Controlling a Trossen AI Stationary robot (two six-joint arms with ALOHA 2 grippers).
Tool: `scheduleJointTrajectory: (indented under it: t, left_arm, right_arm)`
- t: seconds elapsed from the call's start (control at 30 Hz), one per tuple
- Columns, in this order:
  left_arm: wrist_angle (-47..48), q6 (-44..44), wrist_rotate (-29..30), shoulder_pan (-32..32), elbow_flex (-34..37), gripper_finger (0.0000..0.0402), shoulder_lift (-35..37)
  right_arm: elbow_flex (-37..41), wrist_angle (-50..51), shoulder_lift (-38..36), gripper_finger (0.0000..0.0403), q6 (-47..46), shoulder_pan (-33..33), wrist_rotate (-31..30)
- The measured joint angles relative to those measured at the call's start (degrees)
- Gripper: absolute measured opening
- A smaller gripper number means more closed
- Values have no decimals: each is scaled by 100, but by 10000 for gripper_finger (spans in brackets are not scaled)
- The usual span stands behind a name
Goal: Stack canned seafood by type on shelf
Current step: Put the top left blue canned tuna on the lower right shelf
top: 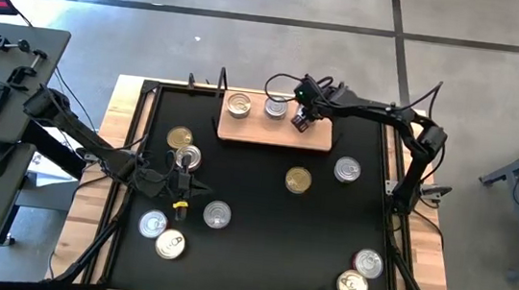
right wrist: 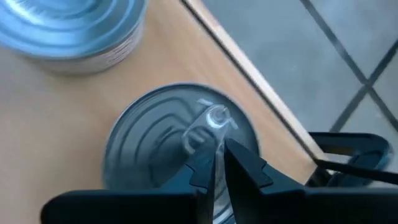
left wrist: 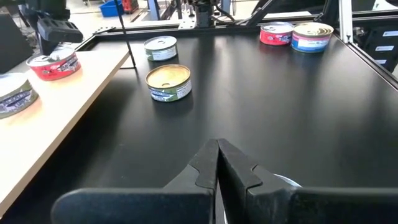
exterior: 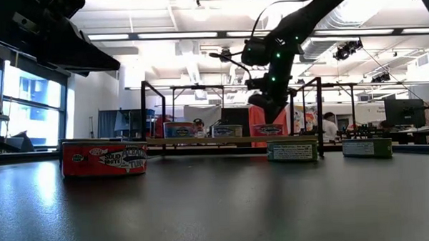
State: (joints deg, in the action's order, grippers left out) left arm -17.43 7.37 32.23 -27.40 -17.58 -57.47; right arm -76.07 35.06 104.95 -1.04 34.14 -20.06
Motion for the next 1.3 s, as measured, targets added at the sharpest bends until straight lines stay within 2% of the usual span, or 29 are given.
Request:
scheduleJointTrajectory:
  t: [0.13, 0.27, 0.37, 0.5, 0.57, 0.77, 1.07, 1.23, 1.3]
  left_arm:
    - [-1, 0, 0, 0, 0, 0, 0]
    - [-4, -1, 0, 0, 0, 0, 0]
    - [-9, -2, 0, 0, 0, 0, 0]
    - [-12, -3, 0, 0, 0, 0, 0]
    - [-17, -2, 0, 0, 0, 0, 0]
    - [-24, -2, 0, 0, 0, 0, 0]
    - [-22, -4, 0, 0, 0, 0, 0]
    - [-22, -19, 0, 0, 0, 0, 0]
    - [-22, -54, 4, 0, 0, 0, 0]
  right_arm:
    - [0, -19, -33, 23, 117, -3, -468]
    - [0, -154, -185, 23, 269, -77, -477]
    - [0, -132, -269, 23, 282, -156, -76]
    - [0, -115, -292, 23, 262, -204, 1165]
    - [0, -82, -262, 23, 277, -229, 1336]
    - [0, 243, -256, 23, -23, -173, 579]
    - [2, 376, -251, 23, -20, 36, 662]
    - [0, 78, -251, 23, 260, -198, 1025]
    - [2, 33, -251, 23, 376, -353, 979]
